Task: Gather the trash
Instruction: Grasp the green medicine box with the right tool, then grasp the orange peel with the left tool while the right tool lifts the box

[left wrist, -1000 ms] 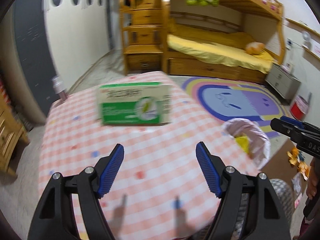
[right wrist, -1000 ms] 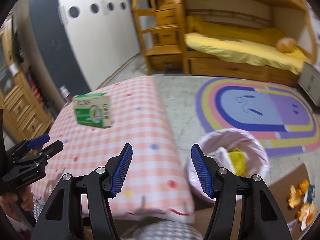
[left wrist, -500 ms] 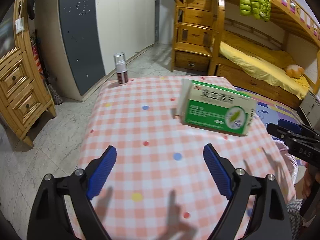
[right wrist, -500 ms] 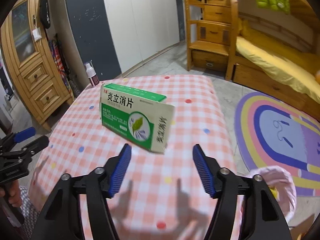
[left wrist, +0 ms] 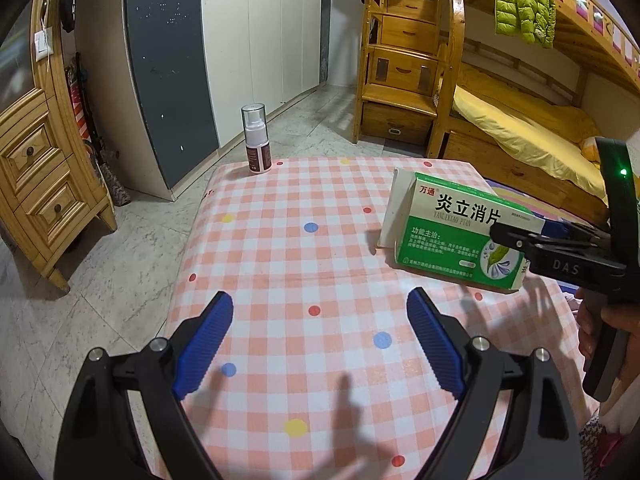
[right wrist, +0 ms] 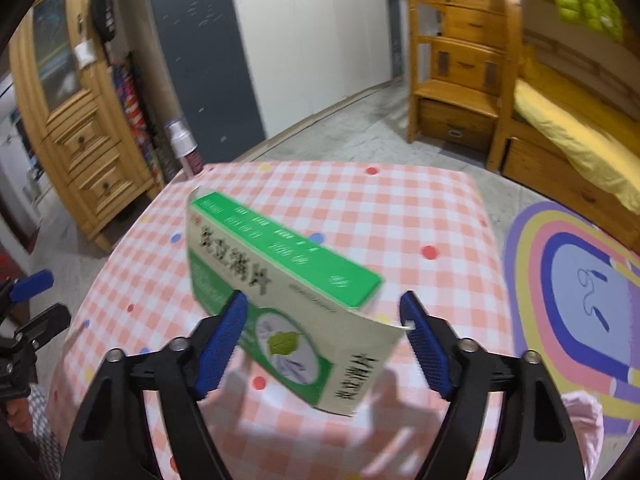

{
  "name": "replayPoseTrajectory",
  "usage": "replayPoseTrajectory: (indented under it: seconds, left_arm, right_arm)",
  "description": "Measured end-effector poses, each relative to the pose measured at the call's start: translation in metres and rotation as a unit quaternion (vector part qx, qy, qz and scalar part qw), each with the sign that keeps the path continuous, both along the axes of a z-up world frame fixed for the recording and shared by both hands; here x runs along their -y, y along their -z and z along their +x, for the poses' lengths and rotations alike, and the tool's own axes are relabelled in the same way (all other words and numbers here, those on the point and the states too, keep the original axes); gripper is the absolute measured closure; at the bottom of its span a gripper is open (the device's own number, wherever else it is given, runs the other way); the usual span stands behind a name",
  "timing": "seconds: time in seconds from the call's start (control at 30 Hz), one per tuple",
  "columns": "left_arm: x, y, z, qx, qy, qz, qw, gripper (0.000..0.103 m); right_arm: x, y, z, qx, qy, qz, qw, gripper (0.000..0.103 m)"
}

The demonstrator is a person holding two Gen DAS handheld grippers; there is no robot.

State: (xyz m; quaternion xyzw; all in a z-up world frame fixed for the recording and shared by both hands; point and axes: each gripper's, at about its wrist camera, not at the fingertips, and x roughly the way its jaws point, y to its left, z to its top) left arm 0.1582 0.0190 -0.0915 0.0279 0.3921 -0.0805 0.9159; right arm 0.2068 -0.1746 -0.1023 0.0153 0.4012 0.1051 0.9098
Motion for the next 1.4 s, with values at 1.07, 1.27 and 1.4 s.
replayPoseTrajectory:
  seconds: [1.07,1.27,1.4]
  left_arm:
    - [0.004,-0.005,-0.043,0.004,0.004,0.017,0.9998,0.017]
    - [0.004,0.000,-0.040,-0.004,0.004,0.011,0.9999,0.017]
    - [0.005,0.005,-0.037,-0.009,0.008,0.012,0.9999,0.017]
  right_arm:
    - [-0.020,-0.014,-0.139,0.005,-0.001,-0.054,0.999,0.015]
    - [-0.027,0.018,-0.111,-0.035,-0.006,-0.093,0.995,0.014]
    - [-0.028,0.027,-0.104,-0.056,-0.023,-0.086,0.994,0.020]
